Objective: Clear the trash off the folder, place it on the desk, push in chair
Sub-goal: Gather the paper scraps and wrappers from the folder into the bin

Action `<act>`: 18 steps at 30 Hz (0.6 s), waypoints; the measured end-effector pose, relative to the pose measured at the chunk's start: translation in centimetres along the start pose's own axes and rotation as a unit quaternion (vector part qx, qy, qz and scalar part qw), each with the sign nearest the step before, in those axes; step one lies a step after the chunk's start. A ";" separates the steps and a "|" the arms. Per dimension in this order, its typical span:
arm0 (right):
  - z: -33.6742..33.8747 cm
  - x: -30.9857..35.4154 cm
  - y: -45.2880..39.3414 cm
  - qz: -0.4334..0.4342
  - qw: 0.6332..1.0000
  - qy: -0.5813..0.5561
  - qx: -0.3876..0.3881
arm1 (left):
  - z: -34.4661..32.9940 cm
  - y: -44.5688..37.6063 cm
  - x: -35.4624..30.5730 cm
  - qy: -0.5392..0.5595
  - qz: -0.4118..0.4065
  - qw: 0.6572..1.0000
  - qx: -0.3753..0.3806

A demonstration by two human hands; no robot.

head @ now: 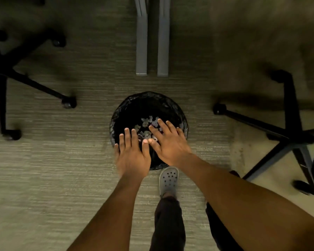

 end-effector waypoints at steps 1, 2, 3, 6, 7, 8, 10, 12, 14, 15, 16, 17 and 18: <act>0.2 0.1 0.4 0.003 1.000 0.000 -0.002 | 0.1 0.4 -0.1 0.001 -0.003 1.000 -0.002; 0.4 0.1 0.7 0.004 1.000 -0.002 -0.007 | 0.3 0.7 -0.3 0.001 -0.006 1.000 -0.003; 0.7 0.1 1.0 0.003 1.000 -0.006 -0.013 | 0.5 1.0 -0.5 -0.001 -0.010 1.000 -0.004; 2.1 -0.1 1.9 0.003 0.999 -0.016 -0.035 | 1.3 1.7 -1.2 -0.005 -0.022 1.000 -0.008; 2.6 -0.2 2.2 0.003 0.999 -0.020 -0.042 | 1.6 2.0 -1.6 -0.006 -0.026 1.000 -0.011; 3.1 -0.4 2.5 0.002 0.998 -0.027 -0.049 | 1.9 2.2 -2.0 -0.005 -0.029 0.999 -0.015; 4.3 -0.8 3.2 -0.004 0.997 -0.039 -0.066 | 2.7 2.5 -3.1 -0.004 -0.037 0.999 -0.025; 5.6 -1.2 4.1 -0.009 0.996 -0.042 -0.082 | 3.6 2.9 -4.3 -0.002 -0.047 0.998 -0.031; 7.0 -1.8 5.1 -0.013 0.994 -0.046 -0.095 | 4.5 3.2 -6.0 0.001 -0.063 0.997 -0.034; 7.9 -2.1 5.8 -0.017 0.993 -0.051 -0.101 | 5.0 3.4 -7.0 0.003 -0.074 0.997 -0.036; 8.8 -2.6 6.4 -0.023 0.992 -0.058 -0.107 | 5.6 3.6 -8.2 0.006 -0.085 0.996 -0.038; 9.8 -3.0 7.2 -0.030 0.991 -0.065 -0.114 | 6.3 3.9 -9.5 0.010 -0.098 0.994 -0.041; 10.8 -3.6 8.0 -0.039 0.989 -0.073 -0.122 | 6.9 4.1 -10.9 0.017 -0.111 0.993 -0.047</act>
Point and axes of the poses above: each hand's wrist, its own y-axis away from the middle knuckle, its own z-axis out of the back of the hand, x = y × z, the point moved 6 cm from there along -y, towards the middle knuckle, and after that the axes turned 3 degrees about -z, right-handed, at the moved point
